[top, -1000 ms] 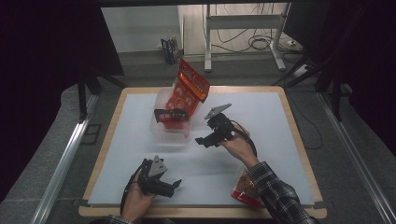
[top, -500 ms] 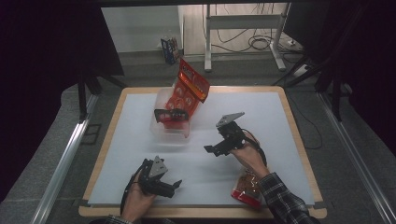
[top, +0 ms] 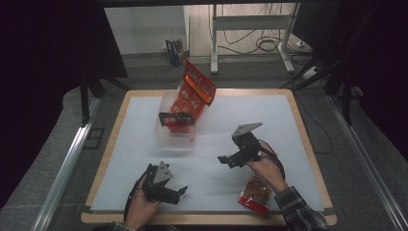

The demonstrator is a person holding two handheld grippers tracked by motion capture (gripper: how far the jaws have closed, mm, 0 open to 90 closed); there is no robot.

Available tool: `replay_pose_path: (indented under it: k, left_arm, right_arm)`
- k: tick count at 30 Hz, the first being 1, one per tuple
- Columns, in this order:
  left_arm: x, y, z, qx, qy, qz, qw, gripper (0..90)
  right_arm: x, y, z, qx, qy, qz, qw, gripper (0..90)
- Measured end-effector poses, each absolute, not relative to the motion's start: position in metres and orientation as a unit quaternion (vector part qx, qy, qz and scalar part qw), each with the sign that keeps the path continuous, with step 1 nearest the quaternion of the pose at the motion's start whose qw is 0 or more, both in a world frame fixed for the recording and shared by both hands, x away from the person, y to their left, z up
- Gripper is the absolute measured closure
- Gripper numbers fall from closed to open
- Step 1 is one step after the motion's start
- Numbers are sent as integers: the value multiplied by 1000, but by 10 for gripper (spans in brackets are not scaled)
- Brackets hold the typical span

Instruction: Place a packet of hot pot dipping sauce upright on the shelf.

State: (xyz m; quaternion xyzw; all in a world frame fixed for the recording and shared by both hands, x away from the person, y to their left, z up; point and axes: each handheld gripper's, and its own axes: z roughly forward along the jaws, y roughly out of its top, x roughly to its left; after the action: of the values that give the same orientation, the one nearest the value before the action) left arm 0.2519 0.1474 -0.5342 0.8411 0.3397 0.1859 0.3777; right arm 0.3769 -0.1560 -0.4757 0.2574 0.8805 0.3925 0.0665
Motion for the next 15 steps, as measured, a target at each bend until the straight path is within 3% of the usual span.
replay_pose_path:
  k: [9,15]
  left_arm:
    - [252,146,-534,843,337,187,376,5]
    - [251,146,-534,842,337,188,376,5]
  right_arm:
    - [358,-174,-480,262,884,382,70,14]
    - [349,-189,-484,289,878,379,50,55]
